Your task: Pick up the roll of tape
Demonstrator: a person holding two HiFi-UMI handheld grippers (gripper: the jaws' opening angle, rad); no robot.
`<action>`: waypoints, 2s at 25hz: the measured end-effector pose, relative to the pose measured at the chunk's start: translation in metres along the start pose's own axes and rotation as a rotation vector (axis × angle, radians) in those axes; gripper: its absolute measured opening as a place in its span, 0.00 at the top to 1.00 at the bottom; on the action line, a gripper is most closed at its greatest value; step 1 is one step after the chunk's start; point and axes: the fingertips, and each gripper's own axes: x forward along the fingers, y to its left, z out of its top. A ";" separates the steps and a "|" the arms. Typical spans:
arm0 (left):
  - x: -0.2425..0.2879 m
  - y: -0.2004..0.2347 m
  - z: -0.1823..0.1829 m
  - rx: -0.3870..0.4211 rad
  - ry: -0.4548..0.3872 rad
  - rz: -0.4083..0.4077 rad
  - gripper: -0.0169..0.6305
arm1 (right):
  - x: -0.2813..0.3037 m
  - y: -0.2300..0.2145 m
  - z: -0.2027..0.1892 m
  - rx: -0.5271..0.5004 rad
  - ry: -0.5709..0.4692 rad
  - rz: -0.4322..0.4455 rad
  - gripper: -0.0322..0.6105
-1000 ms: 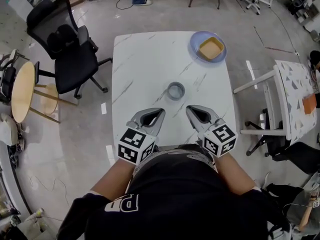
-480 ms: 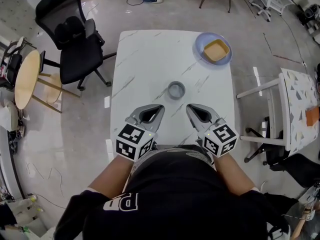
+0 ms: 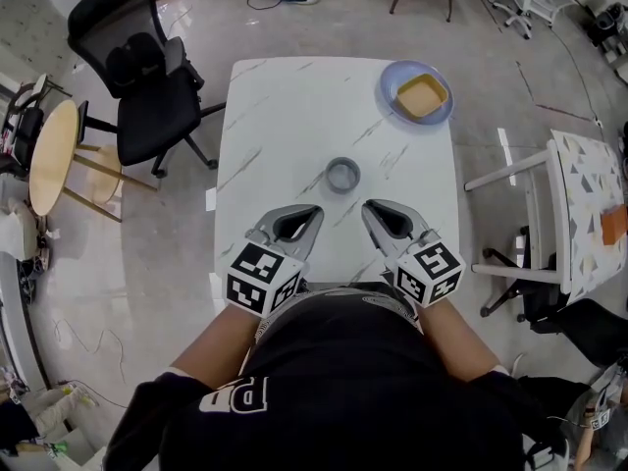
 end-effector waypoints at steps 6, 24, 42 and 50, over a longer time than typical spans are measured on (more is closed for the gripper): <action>0.002 0.000 0.002 0.004 0.000 -0.003 0.88 | 0.001 0.000 0.001 -0.008 0.003 0.004 0.93; 0.000 0.000 -0.001 0.000 -0.007 -0.015 0.88 | 0.001 0.007 -0.002 -0.037 0.013 -0.004 0.87; -0.004 0.016 -0.015 -0.044 0.023 0.009 0.88 | 0.027 -0.018 -0.039 -0.206 0.207 -0.047 0.86; -0.013 0.026 -0.021 -0.076 0.016 0.051 0.88 | 0.059 -0.028 -0.080 -0.378 0.373 -0.001 0.86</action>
